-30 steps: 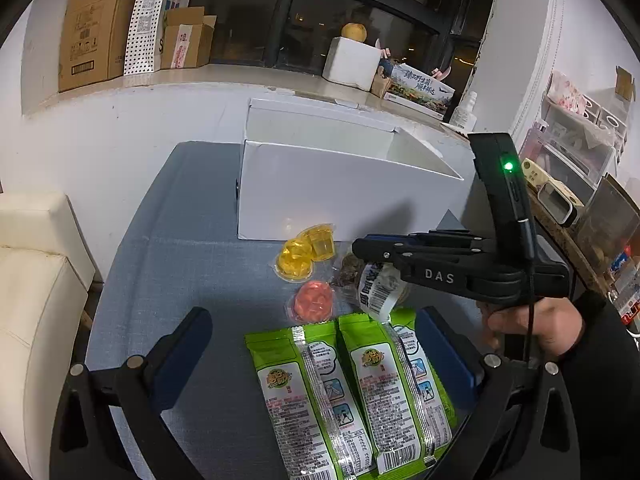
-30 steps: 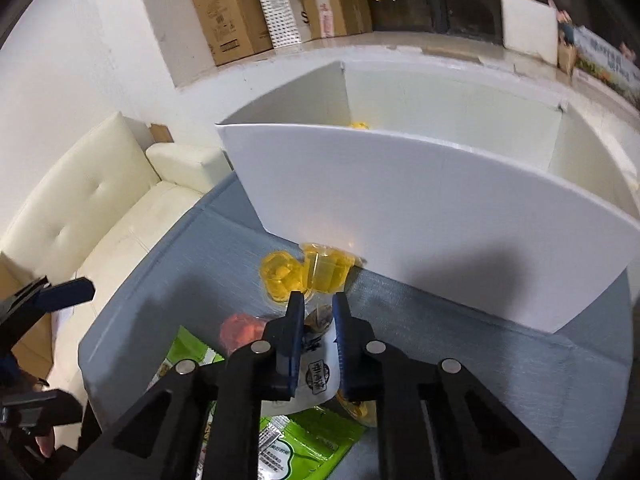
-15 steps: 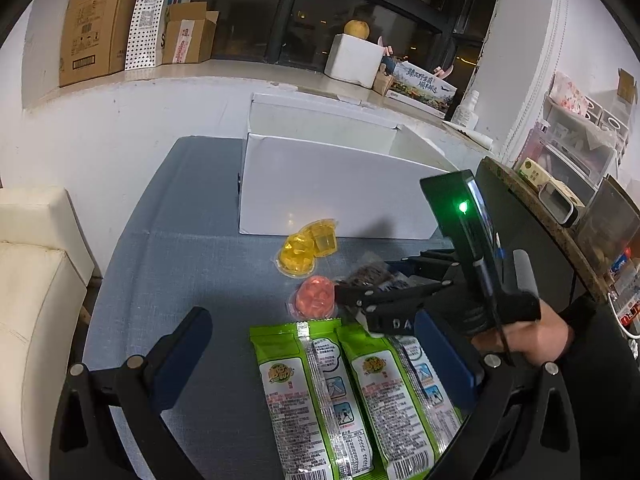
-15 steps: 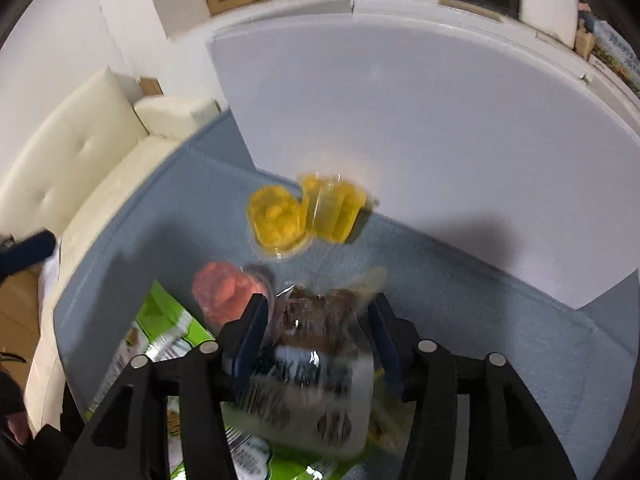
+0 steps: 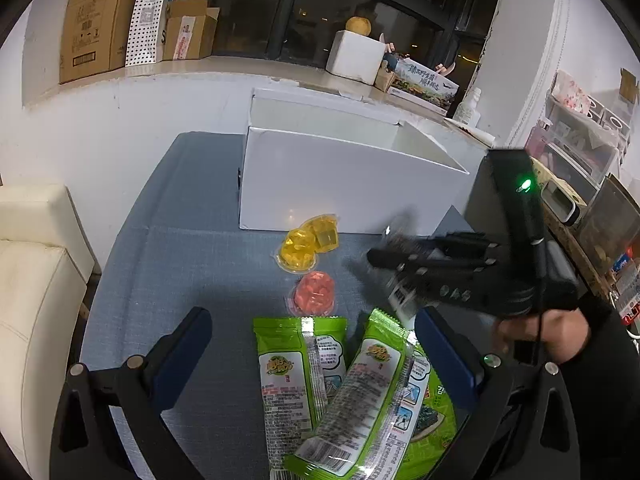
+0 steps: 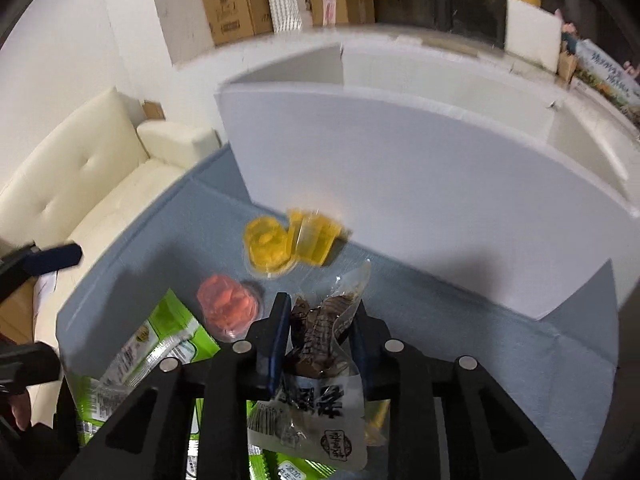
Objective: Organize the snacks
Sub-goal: 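Grasp the brown-and-white snack bag with the right tool, then grasp a green stick-snack pack with left tool while right tool holds snack bag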
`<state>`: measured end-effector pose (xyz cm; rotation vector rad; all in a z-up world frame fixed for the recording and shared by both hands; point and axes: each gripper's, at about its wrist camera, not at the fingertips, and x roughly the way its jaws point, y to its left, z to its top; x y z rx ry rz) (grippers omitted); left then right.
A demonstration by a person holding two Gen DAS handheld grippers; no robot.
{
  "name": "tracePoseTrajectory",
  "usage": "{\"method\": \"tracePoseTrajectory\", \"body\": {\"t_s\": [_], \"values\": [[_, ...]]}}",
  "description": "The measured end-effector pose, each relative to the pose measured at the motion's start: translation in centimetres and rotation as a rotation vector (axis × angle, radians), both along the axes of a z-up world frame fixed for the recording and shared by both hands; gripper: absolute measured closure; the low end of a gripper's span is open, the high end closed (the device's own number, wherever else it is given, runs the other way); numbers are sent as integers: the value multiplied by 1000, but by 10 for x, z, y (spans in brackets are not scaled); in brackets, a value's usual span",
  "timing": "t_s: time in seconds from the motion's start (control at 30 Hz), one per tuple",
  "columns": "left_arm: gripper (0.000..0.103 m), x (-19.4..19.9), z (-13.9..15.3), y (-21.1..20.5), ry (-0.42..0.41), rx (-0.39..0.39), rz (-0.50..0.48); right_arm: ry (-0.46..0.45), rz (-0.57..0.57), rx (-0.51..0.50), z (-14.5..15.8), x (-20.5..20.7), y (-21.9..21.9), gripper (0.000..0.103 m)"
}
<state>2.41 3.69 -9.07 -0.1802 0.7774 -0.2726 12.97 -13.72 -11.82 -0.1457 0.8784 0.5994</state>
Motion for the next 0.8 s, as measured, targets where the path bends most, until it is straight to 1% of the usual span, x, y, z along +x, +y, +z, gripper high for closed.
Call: {"method": "tracePoseTrajectory", "body": {"t_s": [0.07,0.13,0.2,0.23,0.3,0.33,0.37,0.4,0.47,0.5,0.57,0.6,0.63,0.7,0.73,0.8], "values": [[0,0,0,-2,2,2,-14,-24,-11,5,8,-1,-4,73],[0,-2,-1,-6,16,1,-55,-33,-20,26,17,-2,-11,73],[0,-6,-3,-15,31,16,-144,-51,-28,40,26,-6,-18,73],[0,-10,-5,-23,39,48,-195,-59,-36,50,31,-9,-22,73],[0,-17,-14,-44,56,154,-284,-72,-46,82,40,-16,-30,73],[0,-20,-20,-53,61,203,-318,-82,-49,90,44,-20,-32,73],[0,-19,-27,-61,81,232,-345,-96,-53,94,47,-26,-34,73],[0,-16,-34,-66,109,232,-361,-104,-57,101,51,-31,-39,73],[0,-10,-43,-70,138,202,-383,-115,-69,130,56,-42,-50,73],[0,-6,-49,-72,154,215,-378,-116,-74,140,58,-46,-55,73],[0,-2,-56,-75,151,262,-357,-129,-95,162,63,-57,-67,73],[0,-1,-56,-75,142,268,-354,-129,-99,174,64,-60,-72,73],[1,-1,-55,-74,137,257,-358,-127,-107,190,65,-64,-77,73],[23,0,-51,-70,126,217,-373,-126,-120,211,67,-71,-86,73],[35,2,-48,-66,120,208,-356,-131,-123,217,69,-75,-88,73],[35,7,-43,-62,117,193,-340,-143,-129,218,72,-80,-91,73]]}}
